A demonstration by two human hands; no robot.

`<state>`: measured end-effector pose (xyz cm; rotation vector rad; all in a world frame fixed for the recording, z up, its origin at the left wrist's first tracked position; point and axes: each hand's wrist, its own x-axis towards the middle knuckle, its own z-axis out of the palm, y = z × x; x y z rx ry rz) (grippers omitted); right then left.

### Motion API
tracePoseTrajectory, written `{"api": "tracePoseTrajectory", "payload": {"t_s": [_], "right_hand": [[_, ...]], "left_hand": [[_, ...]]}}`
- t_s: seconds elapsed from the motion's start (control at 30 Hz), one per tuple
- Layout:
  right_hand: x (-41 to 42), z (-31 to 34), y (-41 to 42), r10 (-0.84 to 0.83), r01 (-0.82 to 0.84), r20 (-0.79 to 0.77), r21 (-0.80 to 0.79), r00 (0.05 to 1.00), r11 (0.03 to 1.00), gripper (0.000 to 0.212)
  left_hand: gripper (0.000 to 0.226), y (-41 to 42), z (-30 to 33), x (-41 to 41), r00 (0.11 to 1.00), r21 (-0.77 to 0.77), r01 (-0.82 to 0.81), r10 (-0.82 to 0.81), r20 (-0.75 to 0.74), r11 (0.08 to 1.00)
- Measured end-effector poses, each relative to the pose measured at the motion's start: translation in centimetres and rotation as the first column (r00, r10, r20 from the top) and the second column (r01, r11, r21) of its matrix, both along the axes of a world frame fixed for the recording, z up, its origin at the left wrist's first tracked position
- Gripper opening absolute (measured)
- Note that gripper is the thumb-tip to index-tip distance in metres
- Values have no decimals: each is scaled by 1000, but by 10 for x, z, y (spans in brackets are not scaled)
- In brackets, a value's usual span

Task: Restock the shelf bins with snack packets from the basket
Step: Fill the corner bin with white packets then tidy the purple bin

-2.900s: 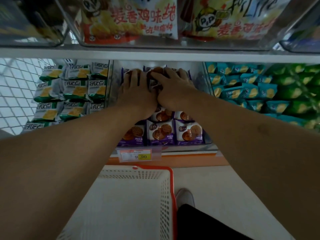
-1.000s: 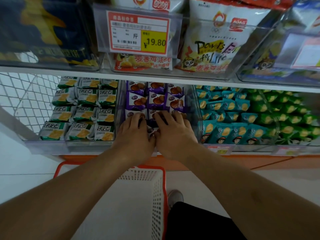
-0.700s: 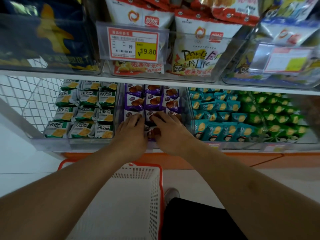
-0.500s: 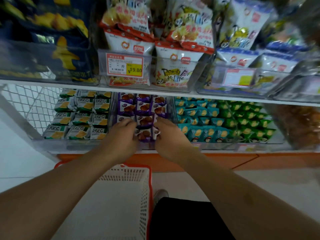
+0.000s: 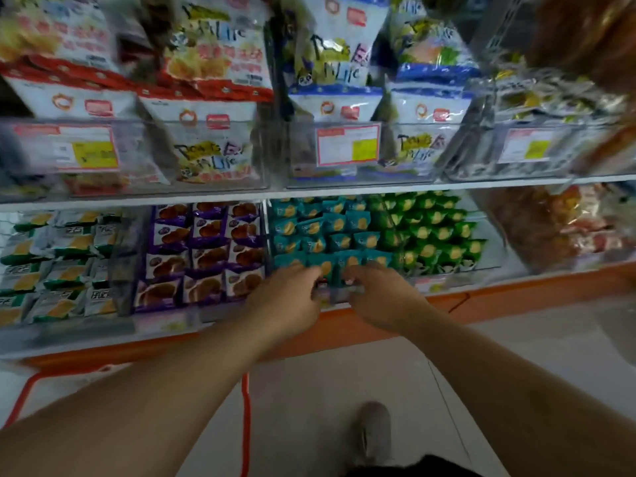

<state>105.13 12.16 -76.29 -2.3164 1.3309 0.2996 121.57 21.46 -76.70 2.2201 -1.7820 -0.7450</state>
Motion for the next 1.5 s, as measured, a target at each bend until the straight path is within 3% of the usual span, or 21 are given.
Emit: {"api": "tracePoseTrajectory", "payload": {"t_s": [0.1,0.2,0.37,0.57,0.67,0.8,0.93,1.2,1.27,1.4,1.5], "right_hand": [[3,-14,-20,157,-158,-104,0,982,987,40],[5,-22,-31,244,-240,-162,47,956,970,45],[6,-27,-42,267,-252,-150,115,952,961,51],[4,-25,-39,277,-254,-187,138,943,957,44],[2,-19,-40,289,-261,-217,148,932,954,24],[13,-15,-46,282,-242,-262,177,923,954,61],[18,-19,-50,293,-232,-272,236,917,944,44],[6,-27,-49,301,-270,-235,156,924,950,65],[10,-23,-50,305,-285,-316,108,898,952,60],[17,-23,-49,317,-313,-394,77,863,947,27],[14,-29,-50,310,-296,-367,94,877,950,28]], "left_hand": [[35,-34,-20,-9,991,172,69,-87,103,983],[33,-48,-35,-14,983,271,109,-145,115,956],[29,-57,-53,-11,996,234,78,-88,32,969],[22,-56,-60,-18,995,218,54,-70,67,975],[24,-62,-57,-16,992,307,78,-106,74,948],[34,-72,-56,-11,990,382,89,-124,67,920],[42,-76,-59,-11,996,385,63,-81,32,921],[42,-74,-67,-12,997,358,45,-64,40,932],[43,-75,-68,-8,995,382,52,-81,59,923],[34,-74,-72,-8,995,351,58,-82,52,934],[25,-72,-71,-11,997,317,51,-66,39,947]]}}
